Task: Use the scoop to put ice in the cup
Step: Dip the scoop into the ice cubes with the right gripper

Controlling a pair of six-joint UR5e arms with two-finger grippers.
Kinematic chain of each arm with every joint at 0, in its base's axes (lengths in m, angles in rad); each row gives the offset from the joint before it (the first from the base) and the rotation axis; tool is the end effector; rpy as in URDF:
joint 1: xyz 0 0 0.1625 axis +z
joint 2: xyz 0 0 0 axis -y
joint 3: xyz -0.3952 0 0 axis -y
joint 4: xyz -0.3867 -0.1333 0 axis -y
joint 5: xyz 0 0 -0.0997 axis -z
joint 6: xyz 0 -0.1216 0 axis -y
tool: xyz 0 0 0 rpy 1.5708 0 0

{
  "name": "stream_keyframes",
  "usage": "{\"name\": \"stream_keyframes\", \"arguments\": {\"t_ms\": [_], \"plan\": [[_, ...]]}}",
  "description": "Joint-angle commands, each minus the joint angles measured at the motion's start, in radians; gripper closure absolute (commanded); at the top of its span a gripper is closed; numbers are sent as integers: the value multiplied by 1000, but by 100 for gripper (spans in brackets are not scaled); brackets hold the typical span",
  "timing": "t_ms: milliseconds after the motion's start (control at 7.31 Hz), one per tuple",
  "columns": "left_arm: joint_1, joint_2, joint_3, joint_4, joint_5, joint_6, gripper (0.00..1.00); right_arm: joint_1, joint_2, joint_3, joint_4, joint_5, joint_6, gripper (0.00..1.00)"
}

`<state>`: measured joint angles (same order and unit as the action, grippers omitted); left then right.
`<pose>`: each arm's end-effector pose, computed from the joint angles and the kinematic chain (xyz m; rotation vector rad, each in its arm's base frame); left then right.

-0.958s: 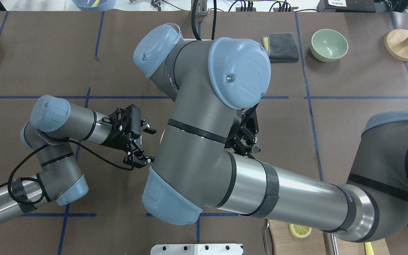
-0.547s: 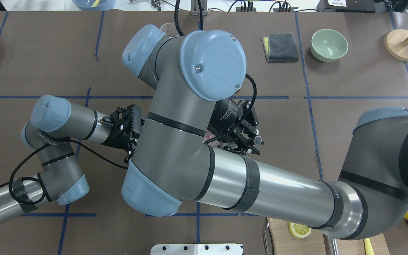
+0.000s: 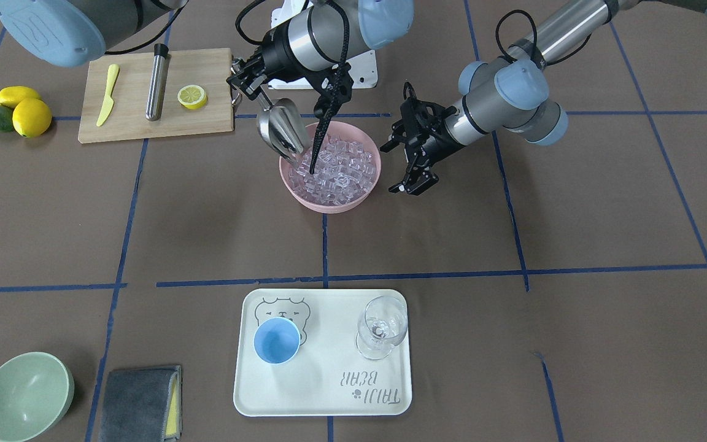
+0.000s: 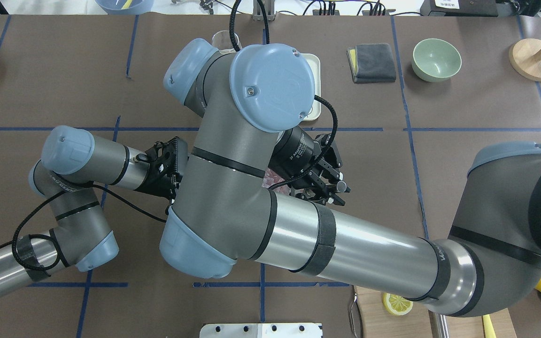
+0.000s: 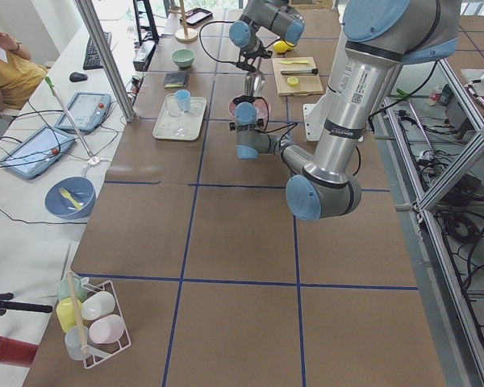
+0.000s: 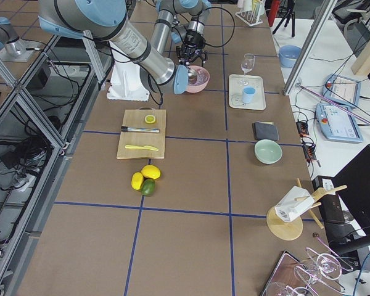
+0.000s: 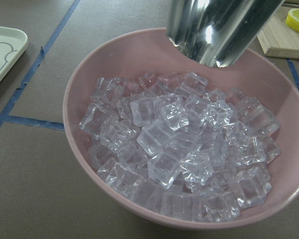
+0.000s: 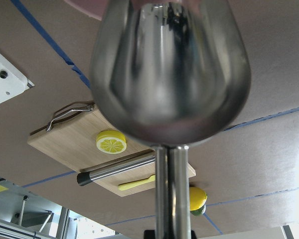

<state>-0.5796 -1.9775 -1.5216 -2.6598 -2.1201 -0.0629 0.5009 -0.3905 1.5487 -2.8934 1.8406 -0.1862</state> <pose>0.4921 -0.4056 0.3041 1.0546 1.1671 1.1374 -0.4776 -0.3765 0.0906 -0.2801 -0.1849 -1.2230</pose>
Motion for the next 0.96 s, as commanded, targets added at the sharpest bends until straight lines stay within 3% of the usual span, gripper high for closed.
{"name": "stream_keyframes", "arguments": {"t_ms": [0,821], "plan": [[0,0,-2,-2,0,0,0,1,-1,-31,40,35,13,100],[1,0,-2,-2,0,0,0,-15,-5,-94,147,49,40,100]]}}
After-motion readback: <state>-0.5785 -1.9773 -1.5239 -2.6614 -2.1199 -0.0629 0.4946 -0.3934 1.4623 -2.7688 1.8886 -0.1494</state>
